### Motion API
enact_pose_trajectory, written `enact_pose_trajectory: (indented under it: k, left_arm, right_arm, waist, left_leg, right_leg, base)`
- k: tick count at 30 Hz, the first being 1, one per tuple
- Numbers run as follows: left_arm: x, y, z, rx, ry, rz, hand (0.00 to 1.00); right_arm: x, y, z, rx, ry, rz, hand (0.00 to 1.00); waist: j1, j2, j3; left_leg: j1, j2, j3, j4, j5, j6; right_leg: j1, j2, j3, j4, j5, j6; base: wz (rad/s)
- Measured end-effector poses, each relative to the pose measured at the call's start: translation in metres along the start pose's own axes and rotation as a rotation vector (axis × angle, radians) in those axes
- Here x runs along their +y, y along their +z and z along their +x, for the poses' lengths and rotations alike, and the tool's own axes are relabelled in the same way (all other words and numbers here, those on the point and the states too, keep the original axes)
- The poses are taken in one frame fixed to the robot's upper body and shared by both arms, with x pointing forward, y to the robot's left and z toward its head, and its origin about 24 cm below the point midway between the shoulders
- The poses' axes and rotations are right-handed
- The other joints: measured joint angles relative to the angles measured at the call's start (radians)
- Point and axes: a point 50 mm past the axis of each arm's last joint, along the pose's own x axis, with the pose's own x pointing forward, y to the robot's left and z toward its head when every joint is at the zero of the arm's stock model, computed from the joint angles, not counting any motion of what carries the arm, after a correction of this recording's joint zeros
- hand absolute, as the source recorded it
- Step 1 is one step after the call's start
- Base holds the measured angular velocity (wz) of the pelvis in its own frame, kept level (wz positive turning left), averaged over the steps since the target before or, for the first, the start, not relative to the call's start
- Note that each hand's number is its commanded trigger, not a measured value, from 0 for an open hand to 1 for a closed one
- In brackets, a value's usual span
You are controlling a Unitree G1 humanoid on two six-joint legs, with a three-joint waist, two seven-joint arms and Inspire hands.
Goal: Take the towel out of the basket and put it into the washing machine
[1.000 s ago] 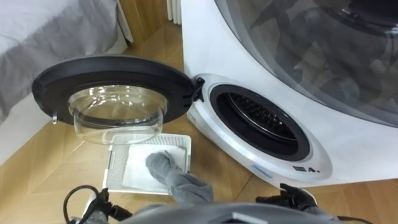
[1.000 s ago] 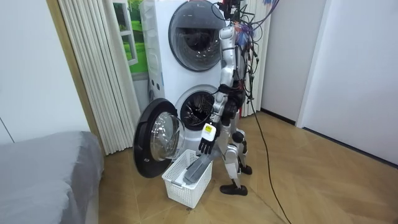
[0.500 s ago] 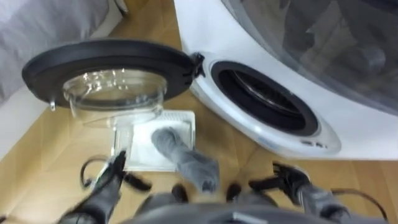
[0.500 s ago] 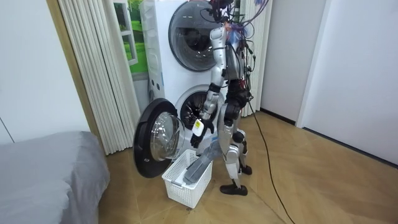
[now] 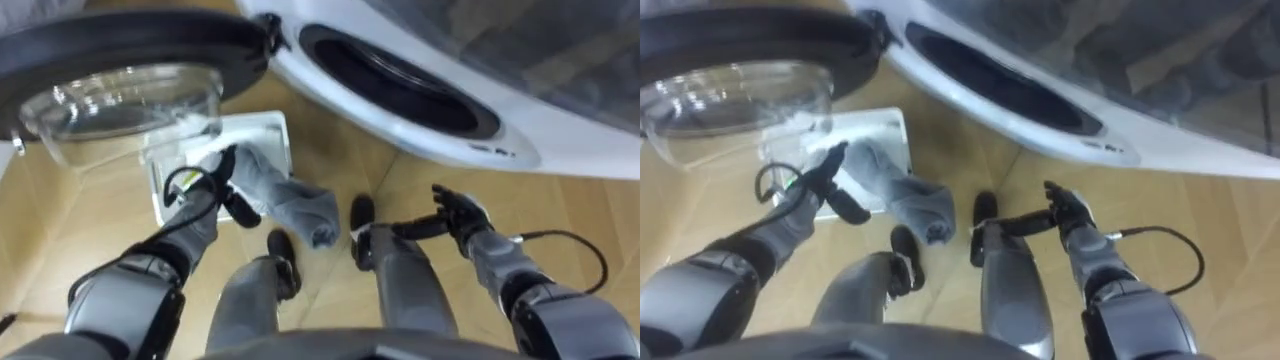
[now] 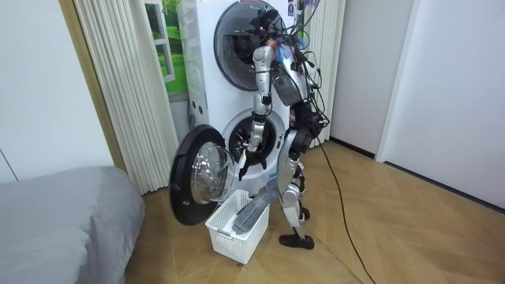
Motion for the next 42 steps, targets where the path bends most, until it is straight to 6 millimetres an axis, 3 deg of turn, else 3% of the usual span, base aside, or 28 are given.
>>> enact_pose_trajectory:
  k: [3, 6, 8, 12, 15, 17, 21, 27, 34, 35, 36, 38, 42]
  left_arm:
    - [0.007, 0.005, 0.003, -0.028, 0.013, 0.083, 0.00]
    - [0.019, 0.017, 0.006, -0.073, 0.053, 0.179, 0.00]
    - [0.023, 0.021, 0.007, -0.086, 0.067, 0.204, 0.00]
    - [0.026, 0.020, 0.008, -0.092, 0.084, 0.302, 0.00]
    - [0.033, 0.020, 0.008, -0.100, 0.109, 0.386, 0.00]
    - [0.038, 0.026, 0.010, -0.121, 0.117, 0.445, 0.00]
    - [0.046, 0.040, 0.012, -0.174, 0.134, 0.533, 0.00]
    - [0.059, 0.065, 0.011, -0.282, 0.190, 0.607, 0.00]
    - [0.058, 0.063, 0.011, -0.295, 0.180, 0.654, 0.00]
    - [0.058, 0.063, 0.011, -0.294, 0.178, 0.659, 0.34]
    - [0.058, 0.063, 0.011, -0.292, 0.177, 0.664, 0.98]
    - [0.057, 0.061, 0.011, -0.288, 0.173, 0.675, 1.00]
    - [0.056, 0.061, 0.011, -0.294, 0.168, 0.690, 1.00]
  right_arm:
    - [0.000, 0.010, 0.001, -0.042, -0.003, 0.035, 0.00]
    - [-0.006, 0.022, 0.001, -0.095, -0.011, 0.099, 0.00]
    - [-0.007, 0.028, 0.001, -0.124, -0.001, 0.143, 0.00]
    - [-0.005, 0.037, 0.001, -0.172, 0.030, 0.229, 0.00]
    - [-0.004, 0.050, 0.001, -0.227, 0.060, 0.270, 0.00]
    - [-0.002, 0.056, 0.001, -0.253, 0.079, 0.290, 0.00]
    - [-0.001, 0.070, 0.000, -0.317, 0.097, 0.264, 0.00]
    - [0.002, 0.080, -0.002, -0.376, 0.130, 0.294, 0.00]
    - [0.002, 0.084, -0.004, -0.402, 0.159, 0.315, 0.00]
    - [0.002, 0.084, -0.004, -0.401, 0.162, 0.322, 0.00]
    - [0.003, 0.084, -0.004, -0.403, 0.172, 0.337, 0.00]
    - [0.003, 0.084, -0.004, -0.407, 0.192, 0.373, 0.00]
    - [0.003, 0.085, -0.004, -0.421, 0.209, 0.392, 0.00]
  waist:
    - [-0.022, -0.002, 0.0032]
    - [-0.029, -0.002, 0.0045]
    - [-0.045, -0.003, 0.0056]
    - [-0.059, -0.007, 0.0054]
    - [-0.102, -0.007, 0.0055]
    - [-0.114, -0.008, 0.0050]
    - [-0.146, -0.012, 0.0055]
    - [-0.170, -0.018, 0.0062]
    - [-0.192, -0.021, 0.0063]
    - [-0.195, -0.021, 0.0063]
    - [-0.202, -0.022, 0.0061]
    - [-0.209, -0.022, 0.0061]
    - [-0.221, -0.024, 0.0060]
  left_leg:
    - [-0.086, 0.019, 0.027, 0.081, -0.034, 0.010]
    - [-0.197, 0.033, 0.036, 0.195, -0.105, 0.025]
    - [-0.257, 0.034, 0.036, 0.264, -0.128, 0.033]
    - [-0.350, 0.064, 0.050, 0.396, -0.174, 0.036]
    - [-0.425, 0.066, 0.048, 0.449, -0.178, 0.040]
    - [-0.474, 0.081, 0.047, 0.491, -0.186, 0.045]
    - [-0.524, 0.080, 0.044, 0.536, -0.197, 0.044]
    - [-0.593, 0.087, 0.032, 0.602, -0.222, 0.038]
    - [-0.638, 0.102, 0.023, 0.651, -0.246, 0.023]
    - [-0.644, 0.102, 0.020, 0.655, -0.247, 0.022]
    - [-0.654, 0.105, 0.019, 0.667, -0.251, 0.022]
    - [-0.675, 0.118, 0.019, 0.698, -0.267, 0.022]
    - [-0.694, 0.121, 0.020, 0.722, -0.279, 0.025]
  right_leg:
    - [-0.073, -0.003, 0.000, 0.052, -0.021, -0.001]
    - [-0.189, -0.012, 0.002, 0.162, -0.070, -0.016]
    - [-0.252, -0.019, 0.015, 0.235, -0.093, -0.015]
    - [-0.360, -0.017, 0.054, 0.352, -0.113, -0.019]
    - [-0.434, -0.033, 0.047, 0.404, -0.117, -0.028]
    - [-0.479, -0.035, 0.038, 0.436, -0.121, -0.035]
    - [-0.533, -0.048, 0.037, 0.491, -0.138, -0.047]
    - [-0.604, -0.053, 0.034, 0.566, -0.172, -0.060]
    - [-0.641, -0.063, 0.012, 0.625, -0.216, -0.075]
    - [-0.644, -0.065, 0.009, 0.630, -0.220, -0.076]
    - [-0.654, -0.068, 0.007, 0.643, -0.229, -0.077]
    - [-0.670, -0.068, 0.002, 0.670, -0.243, -0.081]
    - [-0.690, -0.075, 0.001, 0.697, -0.258, -0.080]
  base:
    - [0.05]
    - [0.01]
    - [0.05]
    - [-0.16]
    - [0.06]
    - [0.00]
    - [0.07]
    - [0.04]
    - [0.09]
    - [0.13]
    - [0.09]
    - [0.02]
    - [0.04]
